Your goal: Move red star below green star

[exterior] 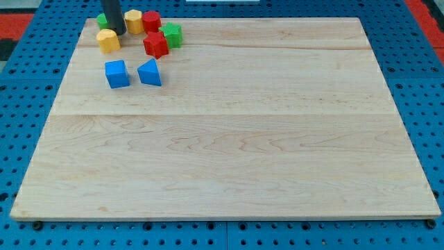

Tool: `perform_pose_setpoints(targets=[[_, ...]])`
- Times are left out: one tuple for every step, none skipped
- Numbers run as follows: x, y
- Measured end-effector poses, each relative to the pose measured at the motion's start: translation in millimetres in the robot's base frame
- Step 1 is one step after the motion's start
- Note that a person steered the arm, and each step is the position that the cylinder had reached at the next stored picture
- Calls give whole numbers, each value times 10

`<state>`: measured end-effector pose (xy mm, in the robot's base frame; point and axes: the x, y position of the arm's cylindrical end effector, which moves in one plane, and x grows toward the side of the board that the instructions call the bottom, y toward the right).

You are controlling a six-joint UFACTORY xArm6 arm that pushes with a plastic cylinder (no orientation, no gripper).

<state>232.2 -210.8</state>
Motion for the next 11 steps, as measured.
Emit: perform_pose_setpoints(targets=[[51, 0], [125, 0], [126, 177], [227, 328], [292, 487], [292, 560], [294, 723], [325, 809], [398, 950], [398, 1137], [398, 1266]])
